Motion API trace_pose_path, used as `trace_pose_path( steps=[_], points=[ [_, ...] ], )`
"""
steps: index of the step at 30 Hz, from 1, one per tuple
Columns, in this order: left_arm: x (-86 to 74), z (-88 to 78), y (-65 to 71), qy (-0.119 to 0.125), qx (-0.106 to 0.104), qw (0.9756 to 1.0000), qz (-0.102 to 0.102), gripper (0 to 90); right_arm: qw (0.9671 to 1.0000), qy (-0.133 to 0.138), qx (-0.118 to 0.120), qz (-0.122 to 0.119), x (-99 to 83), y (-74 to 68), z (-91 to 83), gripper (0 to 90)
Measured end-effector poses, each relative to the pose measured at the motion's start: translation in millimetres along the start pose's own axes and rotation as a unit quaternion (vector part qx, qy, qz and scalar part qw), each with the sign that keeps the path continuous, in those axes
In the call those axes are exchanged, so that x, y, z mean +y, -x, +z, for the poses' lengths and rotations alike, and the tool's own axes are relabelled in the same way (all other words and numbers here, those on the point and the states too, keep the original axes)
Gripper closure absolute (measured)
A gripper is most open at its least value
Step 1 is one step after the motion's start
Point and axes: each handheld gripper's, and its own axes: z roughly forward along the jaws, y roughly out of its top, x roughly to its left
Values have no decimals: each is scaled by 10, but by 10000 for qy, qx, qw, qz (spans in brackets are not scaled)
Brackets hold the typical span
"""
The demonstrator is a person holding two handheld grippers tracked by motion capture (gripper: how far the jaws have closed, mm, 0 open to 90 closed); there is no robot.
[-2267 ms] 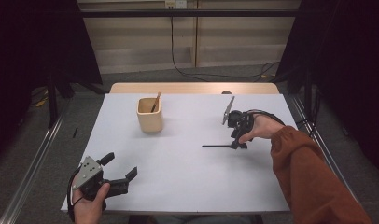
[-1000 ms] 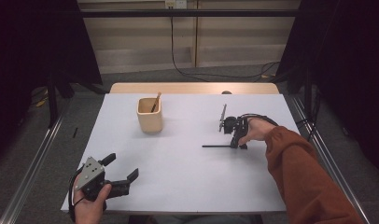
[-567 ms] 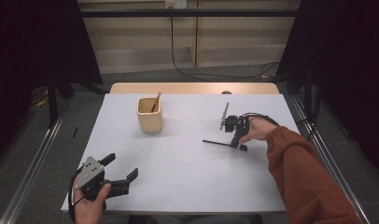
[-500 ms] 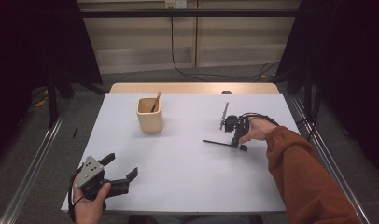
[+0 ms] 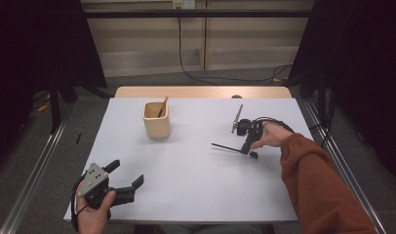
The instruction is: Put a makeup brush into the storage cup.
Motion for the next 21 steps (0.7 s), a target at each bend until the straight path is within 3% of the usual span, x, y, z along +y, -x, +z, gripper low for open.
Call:
trace_pose_path(
  steps=[11, 21],
  points=[
    [0, -9, 1, 39, 1, 10000, -22, 30, 9985, 514, -120, 138, -79, -29, -165, 859],
    [1, -10, 1, 46, 11, 10000, -21, 30, 9939, 1039, -170, 322, -209, -66, -221, 859]
  ],
)
